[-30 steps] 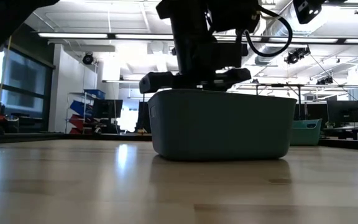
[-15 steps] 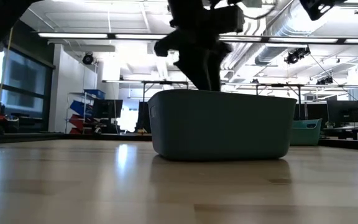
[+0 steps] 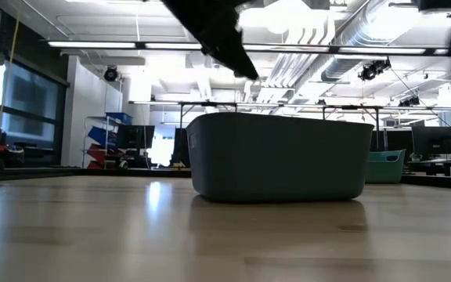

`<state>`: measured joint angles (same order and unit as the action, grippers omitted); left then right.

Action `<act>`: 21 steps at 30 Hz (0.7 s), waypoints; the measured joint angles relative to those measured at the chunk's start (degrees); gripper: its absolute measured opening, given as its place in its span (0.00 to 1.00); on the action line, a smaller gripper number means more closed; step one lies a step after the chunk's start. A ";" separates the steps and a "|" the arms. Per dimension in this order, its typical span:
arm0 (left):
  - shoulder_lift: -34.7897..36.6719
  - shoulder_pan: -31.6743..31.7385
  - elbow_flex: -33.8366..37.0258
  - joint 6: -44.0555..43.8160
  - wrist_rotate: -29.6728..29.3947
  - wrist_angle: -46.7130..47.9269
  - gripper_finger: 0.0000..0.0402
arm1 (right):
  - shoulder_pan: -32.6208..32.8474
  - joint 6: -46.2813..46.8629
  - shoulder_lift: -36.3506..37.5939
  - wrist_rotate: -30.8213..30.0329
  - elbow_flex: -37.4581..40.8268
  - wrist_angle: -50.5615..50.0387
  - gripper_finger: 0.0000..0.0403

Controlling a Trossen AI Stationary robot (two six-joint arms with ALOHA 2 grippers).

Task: Sort batteries
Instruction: Put the black battery into the green bin

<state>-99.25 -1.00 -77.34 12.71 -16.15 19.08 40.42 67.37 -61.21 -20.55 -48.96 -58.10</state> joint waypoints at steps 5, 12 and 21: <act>8.00 -1.45 11.20 -4.02 -5.28 -12.94 0.13 | 0.15 9.78 -4.38 15.82 2.82 -3.09 0.33; 10.58 -3.64 21.26 -4.95 -11.28 -28.29 0.12 | -1.79 13.27 -10.97 32.68 8.28 -2.82 0.34; 10.39 -4.35 22.23 -4.60 -11.47 -29.82 0.12 | -4.87 9.04 -18.47 35.03 10.57 -0.04 0.48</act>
<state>-88.86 -5.34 -55.11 8.10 -27.62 -10.74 35.55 76.42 -79.68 14.47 -38.39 -58.15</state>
